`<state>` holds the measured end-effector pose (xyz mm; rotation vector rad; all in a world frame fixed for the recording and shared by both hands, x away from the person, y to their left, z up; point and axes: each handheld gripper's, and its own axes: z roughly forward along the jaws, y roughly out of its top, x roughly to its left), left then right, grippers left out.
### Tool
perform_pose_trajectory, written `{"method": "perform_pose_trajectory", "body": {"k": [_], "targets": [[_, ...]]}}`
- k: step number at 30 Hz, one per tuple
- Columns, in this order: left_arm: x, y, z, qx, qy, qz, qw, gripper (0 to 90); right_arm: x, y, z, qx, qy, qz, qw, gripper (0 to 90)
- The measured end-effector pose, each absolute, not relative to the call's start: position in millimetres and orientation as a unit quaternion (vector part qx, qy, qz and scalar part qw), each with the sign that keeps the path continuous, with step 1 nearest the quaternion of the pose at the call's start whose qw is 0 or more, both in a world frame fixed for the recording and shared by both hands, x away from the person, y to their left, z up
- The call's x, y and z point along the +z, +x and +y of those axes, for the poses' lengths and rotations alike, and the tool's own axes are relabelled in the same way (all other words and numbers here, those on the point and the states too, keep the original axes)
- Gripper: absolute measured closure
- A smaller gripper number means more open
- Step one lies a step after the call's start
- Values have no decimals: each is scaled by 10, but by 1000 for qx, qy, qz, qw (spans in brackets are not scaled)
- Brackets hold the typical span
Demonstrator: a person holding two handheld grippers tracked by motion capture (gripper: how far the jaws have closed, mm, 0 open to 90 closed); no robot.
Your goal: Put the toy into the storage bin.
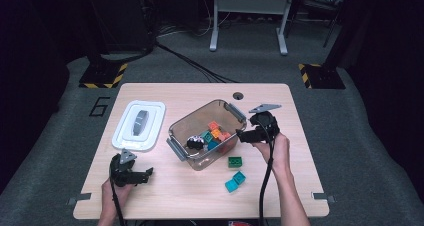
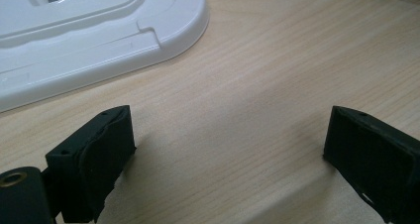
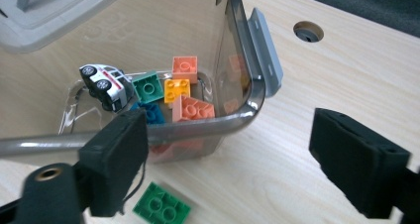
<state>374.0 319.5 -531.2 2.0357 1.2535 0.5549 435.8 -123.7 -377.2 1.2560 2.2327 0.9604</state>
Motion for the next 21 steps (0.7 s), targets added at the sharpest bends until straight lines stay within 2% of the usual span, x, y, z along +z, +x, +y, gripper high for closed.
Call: {"method": "perform_pose_trajectory", "body": {"k": [10, 21], "targets": [[-5312, 3739, 3193, 214, 781, 480, 337, 51, -4060, 4080, -1326, 341, 460, 798, 186, 21], [-5310, 3735, 3192, 213, 782, 481, 335, 52, -4662, 3780, -1299, 318, 469, 812, 140, 0]]}}
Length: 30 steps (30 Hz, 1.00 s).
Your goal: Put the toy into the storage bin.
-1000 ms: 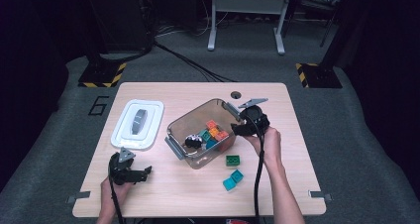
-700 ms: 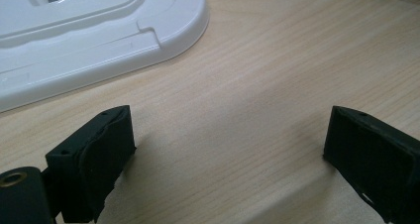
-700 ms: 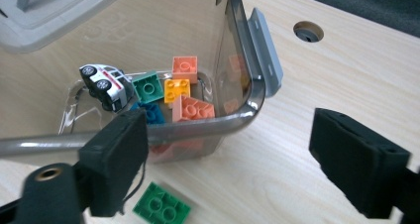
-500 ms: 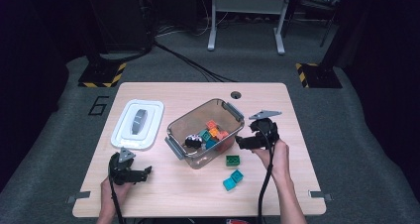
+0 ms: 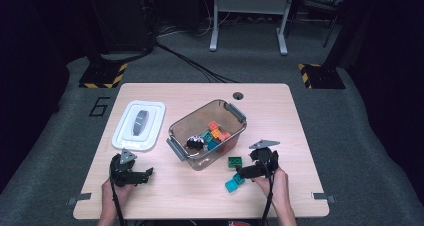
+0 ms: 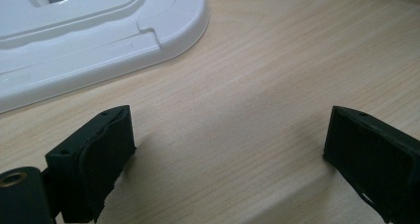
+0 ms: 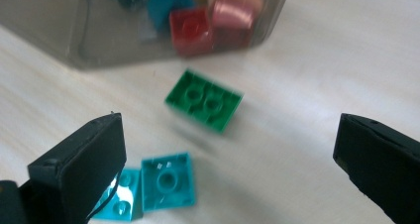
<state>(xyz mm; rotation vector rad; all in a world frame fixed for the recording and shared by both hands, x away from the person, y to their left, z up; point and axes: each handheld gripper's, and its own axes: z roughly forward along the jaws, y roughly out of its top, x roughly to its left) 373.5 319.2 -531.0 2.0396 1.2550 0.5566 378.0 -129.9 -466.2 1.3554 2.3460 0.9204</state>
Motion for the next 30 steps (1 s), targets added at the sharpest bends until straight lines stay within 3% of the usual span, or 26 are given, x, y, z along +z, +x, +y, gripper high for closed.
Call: {"method": "perform_pose_trajectory", "body": {"k": [6, 19, 26, 30], "targets": [[-5311, 3736, 3192, 213, 781, 481, 336, 52, -4886, 3667, -1236, 314, 474, 812, 134, 37], [-5310, 3734, 3192, 214, 782, 481, 335, 52, -4977, 3593, -1177, 314, 462, 819, 134, 423], [-5311, 3738, 3192, 215, 781, 481, 336, 52, -4987, 3569, -1174, 303, 452, 827, 143, 580], [-5312, 3739, 3194, 214, 781, 480, 337, 52, -4992, 3568, -1175, 298, 452, 828, 148, 586]]}}
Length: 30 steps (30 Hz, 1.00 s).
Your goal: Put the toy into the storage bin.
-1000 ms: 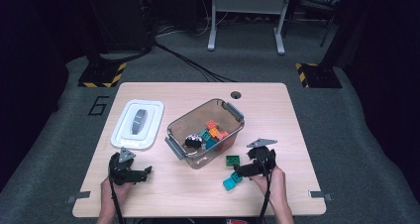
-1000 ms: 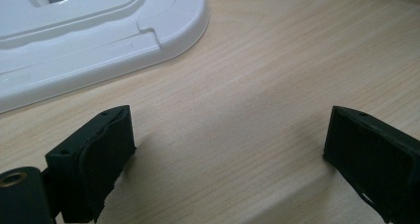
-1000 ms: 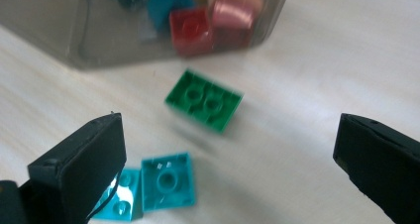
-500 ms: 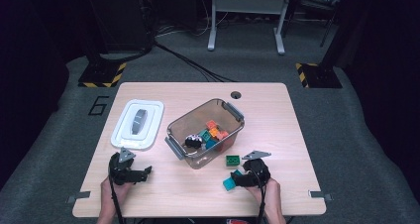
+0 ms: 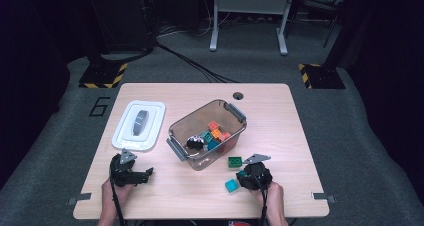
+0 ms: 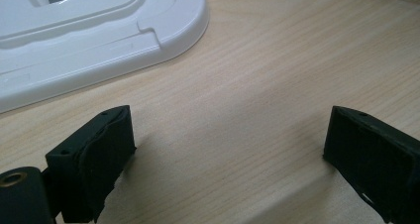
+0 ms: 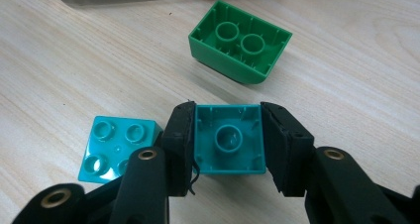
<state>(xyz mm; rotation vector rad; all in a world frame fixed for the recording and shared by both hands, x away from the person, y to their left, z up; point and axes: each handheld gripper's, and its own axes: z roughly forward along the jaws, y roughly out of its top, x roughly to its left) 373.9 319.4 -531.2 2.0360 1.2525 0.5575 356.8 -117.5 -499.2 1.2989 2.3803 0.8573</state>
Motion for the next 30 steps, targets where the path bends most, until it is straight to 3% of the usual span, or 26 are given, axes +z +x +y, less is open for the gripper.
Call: {"method": "perform_pose_trajectory", "body": {"k": [30], "targets": [[-5312, 3741, 3194, 213, 781, 481, 337, 53, -4578, 3901, -1550, 317, 486, 792, 190, 590]]}}
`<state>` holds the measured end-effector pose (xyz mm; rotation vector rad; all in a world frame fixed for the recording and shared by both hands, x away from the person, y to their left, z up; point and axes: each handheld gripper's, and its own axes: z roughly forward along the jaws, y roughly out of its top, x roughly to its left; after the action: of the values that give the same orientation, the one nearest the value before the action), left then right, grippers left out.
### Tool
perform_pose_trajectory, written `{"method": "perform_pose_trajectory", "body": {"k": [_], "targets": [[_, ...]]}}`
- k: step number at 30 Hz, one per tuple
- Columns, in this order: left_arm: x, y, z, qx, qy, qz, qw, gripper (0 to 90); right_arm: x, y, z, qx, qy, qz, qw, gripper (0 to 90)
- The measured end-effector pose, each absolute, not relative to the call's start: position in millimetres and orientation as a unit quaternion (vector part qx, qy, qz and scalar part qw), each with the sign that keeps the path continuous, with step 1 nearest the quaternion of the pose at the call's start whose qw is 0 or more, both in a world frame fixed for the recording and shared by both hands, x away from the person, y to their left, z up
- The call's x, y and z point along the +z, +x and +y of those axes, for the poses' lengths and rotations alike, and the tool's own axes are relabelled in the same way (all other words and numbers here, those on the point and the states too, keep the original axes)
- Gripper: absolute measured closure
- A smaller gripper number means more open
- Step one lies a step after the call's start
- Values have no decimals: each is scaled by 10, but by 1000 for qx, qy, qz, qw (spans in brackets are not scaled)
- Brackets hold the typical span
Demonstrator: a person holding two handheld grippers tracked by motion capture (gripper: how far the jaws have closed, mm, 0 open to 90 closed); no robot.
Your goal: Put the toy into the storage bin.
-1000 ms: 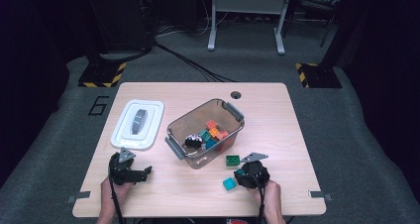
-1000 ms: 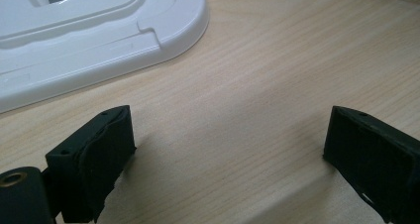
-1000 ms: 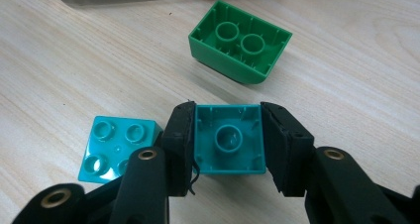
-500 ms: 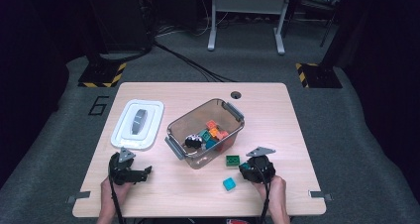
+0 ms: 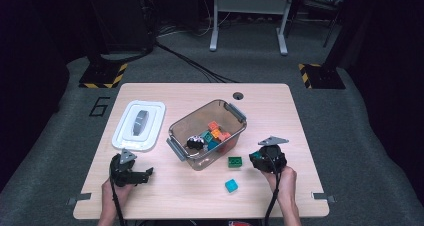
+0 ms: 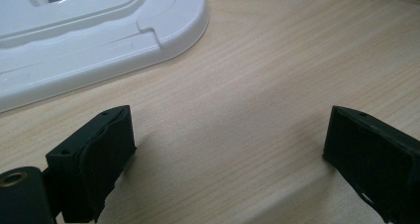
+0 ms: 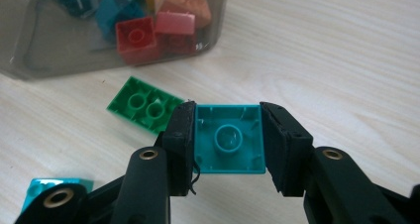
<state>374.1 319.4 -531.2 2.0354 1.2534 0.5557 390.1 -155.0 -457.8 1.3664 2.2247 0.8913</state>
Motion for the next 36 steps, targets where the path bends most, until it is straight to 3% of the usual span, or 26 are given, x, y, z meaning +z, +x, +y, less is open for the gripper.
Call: {"method": "perform_pose_trajectory", "body": {"k": [36], "targets": [[-5312, 3740, 3194, 213, 781, 481, 337, 53, -3792, 4307, -1518, 336, 467, 780, 248, 590]]}}
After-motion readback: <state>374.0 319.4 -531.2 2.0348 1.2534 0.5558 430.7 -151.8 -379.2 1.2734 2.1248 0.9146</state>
